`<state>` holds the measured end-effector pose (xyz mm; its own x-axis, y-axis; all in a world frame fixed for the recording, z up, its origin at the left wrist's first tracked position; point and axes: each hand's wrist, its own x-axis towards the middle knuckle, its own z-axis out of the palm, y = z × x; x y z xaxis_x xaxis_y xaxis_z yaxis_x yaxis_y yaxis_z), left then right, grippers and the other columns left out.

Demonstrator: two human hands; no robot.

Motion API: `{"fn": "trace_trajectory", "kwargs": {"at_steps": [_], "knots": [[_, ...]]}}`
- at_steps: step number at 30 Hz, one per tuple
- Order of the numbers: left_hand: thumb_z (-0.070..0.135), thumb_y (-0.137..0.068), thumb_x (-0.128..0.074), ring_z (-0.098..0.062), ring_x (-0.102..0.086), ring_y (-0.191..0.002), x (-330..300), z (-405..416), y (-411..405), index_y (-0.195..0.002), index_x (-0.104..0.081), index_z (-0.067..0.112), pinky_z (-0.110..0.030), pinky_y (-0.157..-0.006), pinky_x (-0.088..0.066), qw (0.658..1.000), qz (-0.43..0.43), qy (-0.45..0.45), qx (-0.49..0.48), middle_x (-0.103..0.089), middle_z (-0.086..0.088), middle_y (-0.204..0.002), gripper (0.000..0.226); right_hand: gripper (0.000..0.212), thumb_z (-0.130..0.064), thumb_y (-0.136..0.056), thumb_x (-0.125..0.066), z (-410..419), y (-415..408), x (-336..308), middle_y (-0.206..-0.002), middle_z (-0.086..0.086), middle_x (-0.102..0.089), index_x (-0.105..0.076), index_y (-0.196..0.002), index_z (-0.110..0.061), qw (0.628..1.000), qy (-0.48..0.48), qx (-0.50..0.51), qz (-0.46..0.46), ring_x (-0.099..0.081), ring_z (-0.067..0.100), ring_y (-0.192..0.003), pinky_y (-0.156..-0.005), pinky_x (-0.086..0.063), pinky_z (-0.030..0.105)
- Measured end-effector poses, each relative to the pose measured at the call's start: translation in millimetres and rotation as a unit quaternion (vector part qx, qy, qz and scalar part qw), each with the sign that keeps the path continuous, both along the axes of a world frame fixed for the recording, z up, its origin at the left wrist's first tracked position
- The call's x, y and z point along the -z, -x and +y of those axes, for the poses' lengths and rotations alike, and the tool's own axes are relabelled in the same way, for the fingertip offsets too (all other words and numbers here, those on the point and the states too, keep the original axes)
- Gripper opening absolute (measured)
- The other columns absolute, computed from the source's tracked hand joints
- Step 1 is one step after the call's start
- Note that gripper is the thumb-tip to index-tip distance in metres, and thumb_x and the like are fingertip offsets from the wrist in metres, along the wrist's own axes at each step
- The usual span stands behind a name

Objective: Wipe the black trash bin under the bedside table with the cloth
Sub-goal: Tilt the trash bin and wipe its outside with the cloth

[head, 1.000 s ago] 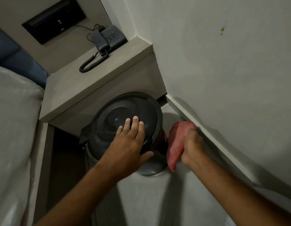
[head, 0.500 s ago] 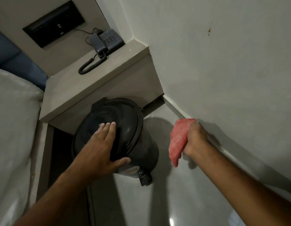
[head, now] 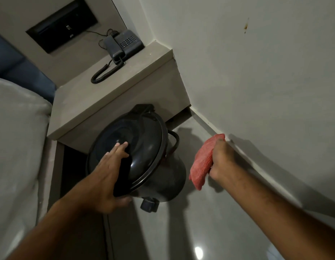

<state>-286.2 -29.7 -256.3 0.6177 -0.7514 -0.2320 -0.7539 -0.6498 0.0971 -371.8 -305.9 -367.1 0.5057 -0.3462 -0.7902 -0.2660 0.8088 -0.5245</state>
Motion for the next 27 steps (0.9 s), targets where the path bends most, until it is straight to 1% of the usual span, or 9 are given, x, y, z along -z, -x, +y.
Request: {"fn": "trace_trajectory", "kwargs": {"at_steps": [7, 9, 11, 13, 18, 21, 23, 25, 27], "knots": [[0.042, -0.065, -0.08, -0.021, 0.021, -0.148, 13.7, -39.0, 12.1, -0.152, 0.01, 0.028, -0.053, -0.121, 0.0, 0.996, -0.036, -0.019, -0.085, 0.015, -0.002, -0.164, 0.126, 0.059, -0.045, -0.111, -0.033, -2.7, -5.9, 6.2, -0.148, 0.026, -0.055, -0.048, -0.151, -0.005, 1.0, -0.011, -0.006, -0.013, -0.054, 0.045, -0.134, -0.117, -0.039, 0.061], [0.039, -0.062, -0.078, -0.015, -0.002, -0.151, -0.4, -32.4, 5.6, -0.154, -0.003, 0.028, -0.05, -0.12, -0.021, 0.995, -0.018, 0.055, -0.086, -0.007, 0.0, -0.164, 0.119, 0.059, -0.047, -0.11, -0.033, 2.1, -4.4, 4.1, -0.147, 0.023, -0.057, -0.049, -0.151, -0.008, 0.999, 0.031, -0.04, -0.019, -0.056, 0.043, -0.133, -0.116, -0.041, 0.059], [0.033, -0.064, -0.078, 0.01, -0.04, -0.13, -16.9, -18.6, -6.0, -0.152, -0.018, 0.034, -0.022, -0.093, -0.053, 0.978, 0.034, 0.162, -0.127, -0.036, 0.015, -0.147, 0.107, 0.063, -0.058, -0.107, -0.033, 8.0, -3.4, 5.5, -0.142, 0.018, -0.06, -0.054, -0.147, -0.014, 0.99, 0.081, -0.099, -0.06, -0.06, 0.039, -0.128, -0.112, -0.047, 0.054], [0.028, -0.065, -0.079, 0.009, -0.056, -0.11, -29.2, -4.1, -13.3, -0.147, -0.032, 0.04, -0.011, -0.07, -0.056, 0.955, 0.105, 0.232, -0.15, -0.051, 0.025, -0.127, 0.095, 0.06, -0.067, -0.1, -0.039, 17.7, -5.3, 9.9, -0.135, 0.008, -0.066, -0.064, -0.134, -0.025, 0.964, 0.153, -0.171, -0.138, -0.065, 0.026, -0.12, -0.105, -0.052, 0.044], [0.03, -0.063, -0.079, -0.006, -0.065, -0.104, -32.9, 14.1, -17.0, -0.138, -0.044, 0.037, -0.016, -0.068, -0.057, 0.925, 0.173, 0.298, -0.158, -0.063, 0.026, -0.117, 0.083, 0.05, -0.083, -0.087, -0.033, 48.5, -14.6, 48.0, -0.107, -0.036, -0.048, -0.047, -0.129, -0.059, 0.829, 0.464, -0.279, -0.142, -0.041, 0.012, -0.118, -0.1, -0.037, 0.041], [0.034, -0.068, -0.067, -0.014, -0.062, -0.113, -30.5, 10.6, -17.3, -0.146, -0.04, 0.019, -0.023, -0.08, -0.058, 0.936, 0.152, 0.292, -0.121, -0.061, 0.009, -0.129, 0.084, 0.07, -0.089, -0.083, -0.039, 43.4, -35.4, 51.5, -0.127, -0.006, -0.072, -0.063, -0.13, -0.042, 0.911, 0.3, -0.254, -0.124, -0.062, 0.017, -0.119, -0.11, -0.045, 0.048], [0.034, -0.066, -0.065, -0.019, -0.058, -0.12, -28.0, 2.8, -19.2, -0.146, -0.04, 0.01, -0.029, -0.089, -0.055, 0.942, 0.126, 0.292, -0.106, -0.058, -0.005, -0.135, 0.087, 0.065, -0.079, -0.086, -0.045, 38.1, -48.4, 48.4, -0.118, 0.003, -0.077, -0.073, -0.122, -0.031, 0.94, 0.201, -0.253, -0.112, -0.07, 0.019, -0.108, -0.107, -0.051, 0.048], [0.034, -0.062, -0.064, -0.016, -0.057, -0.121, -23.7, -7.3, -20.0, -0.143, -0.045, 0.009, -0.02, -0.089, -0.051, 0.945, 0.086, 0.298, -0.109, -0.058, -0.008, -0.134, 0.087, 0.068, -0.079, -0.084, -0.037, 42.3, -51.3, 28.1, -0.104, 0.002, -0.077, -0.074, -0.111, -0.028, 0.937, 0.237, -0.244, -0.084, -0.07, 0.024, -0.101, -0.103, -0.052, 0.055], [0.034, -0.06, -0.063, -0.003, -0.059, -0.114, -20.8, -16.6, -18.8, -0.141, -0.048, 0.013, -0.01, -0.081, -0.049, 0.938, 0.062, 0.313, -0.133, -0.06, 0.003, -0.127, 0.085, 0.082, -0.083, -0.082, -0.024, 59.4, -50.7, 3.5, -0.119, 0.004, -0.071, -0.067, -0.124, -0.028, 0.908, 0.336, -0.228, -0.1, -0.063, 0.031, -0.118, -0.109, -0.043, 0.052]]}}
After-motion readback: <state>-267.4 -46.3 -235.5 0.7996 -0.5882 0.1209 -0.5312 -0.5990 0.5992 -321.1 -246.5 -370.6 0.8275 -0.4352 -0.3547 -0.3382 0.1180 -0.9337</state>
